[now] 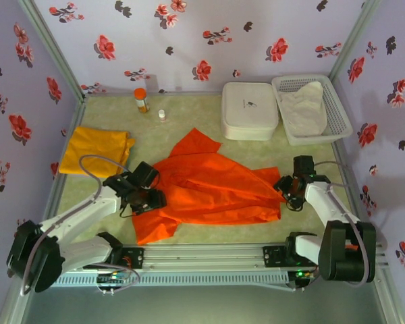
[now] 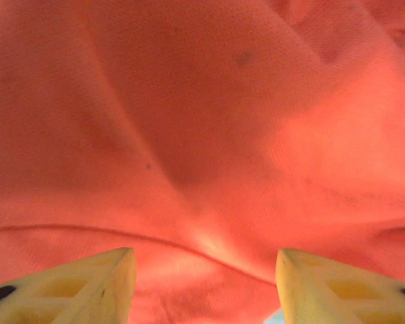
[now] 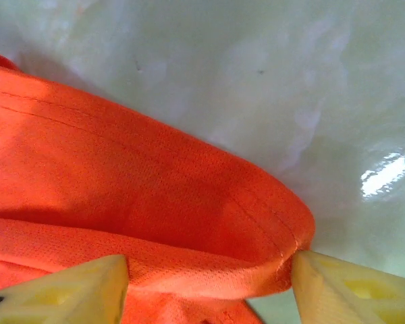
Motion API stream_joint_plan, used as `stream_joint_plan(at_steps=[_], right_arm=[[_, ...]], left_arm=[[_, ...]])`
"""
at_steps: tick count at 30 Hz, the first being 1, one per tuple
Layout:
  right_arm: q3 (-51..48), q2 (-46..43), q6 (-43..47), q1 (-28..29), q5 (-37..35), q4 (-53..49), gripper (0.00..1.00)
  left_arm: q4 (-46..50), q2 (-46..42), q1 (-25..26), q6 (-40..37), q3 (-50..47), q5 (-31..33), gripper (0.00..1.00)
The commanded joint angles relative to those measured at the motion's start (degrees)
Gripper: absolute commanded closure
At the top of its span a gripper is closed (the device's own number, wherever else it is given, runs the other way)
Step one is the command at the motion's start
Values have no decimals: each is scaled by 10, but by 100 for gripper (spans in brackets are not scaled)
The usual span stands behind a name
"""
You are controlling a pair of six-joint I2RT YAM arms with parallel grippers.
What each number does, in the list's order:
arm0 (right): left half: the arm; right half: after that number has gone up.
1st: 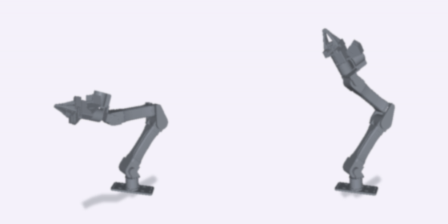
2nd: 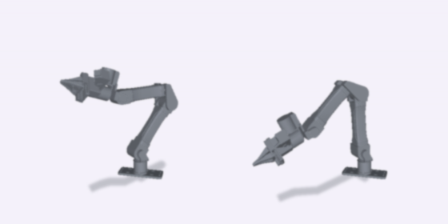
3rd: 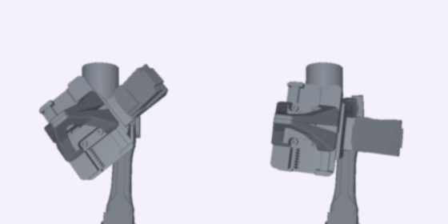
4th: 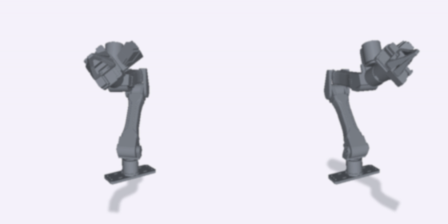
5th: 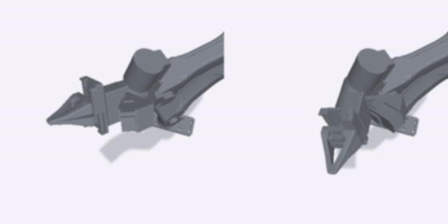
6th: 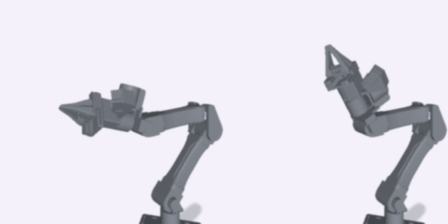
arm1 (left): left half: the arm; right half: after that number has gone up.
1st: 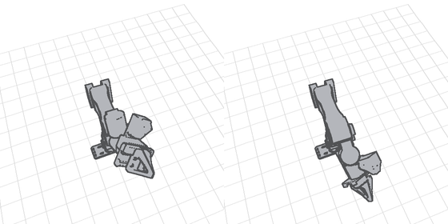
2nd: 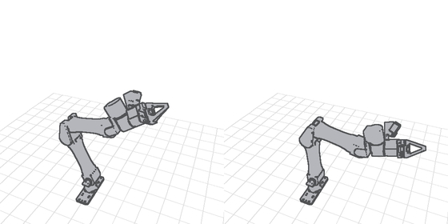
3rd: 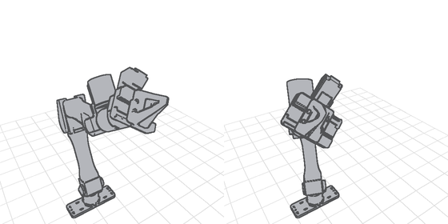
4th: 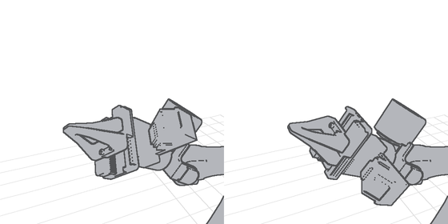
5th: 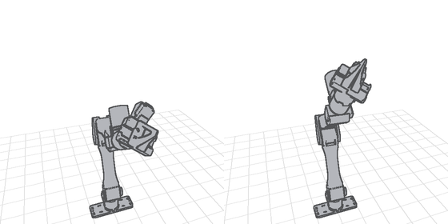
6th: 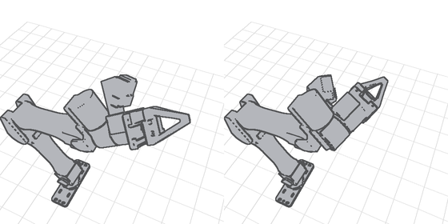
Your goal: Fold and stack the t-shirts
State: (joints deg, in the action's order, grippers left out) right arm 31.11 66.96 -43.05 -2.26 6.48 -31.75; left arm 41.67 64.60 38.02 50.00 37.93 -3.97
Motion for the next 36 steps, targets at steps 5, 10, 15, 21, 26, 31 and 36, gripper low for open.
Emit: stream_joint_plan(at_steps=[5,10,15,21,26,31,36], right_arm=[[-21,23,-39,-3,40,81,52],[-2,19,-40,-3,47,74,86],[52,13,-35,-3,64,42,100],[140,25,-47,-3,106,26,100],[208,54,-54,-2,99,52,100],[282,151,-72,0,105,99,100],[373,278,-64,10,110,111,100]], left_arm=[[-129,77,9,0,-48,0,47],[-139,124,16,1,-61,17,49],[-114,154,25,3,-62,38,55],[-110,155,36,9,-71,52,57],[-110,149,43,15,-83,58,58],[-108,141,46,21,-92,60,58],[-98,120,45,32,-99,60,58]])
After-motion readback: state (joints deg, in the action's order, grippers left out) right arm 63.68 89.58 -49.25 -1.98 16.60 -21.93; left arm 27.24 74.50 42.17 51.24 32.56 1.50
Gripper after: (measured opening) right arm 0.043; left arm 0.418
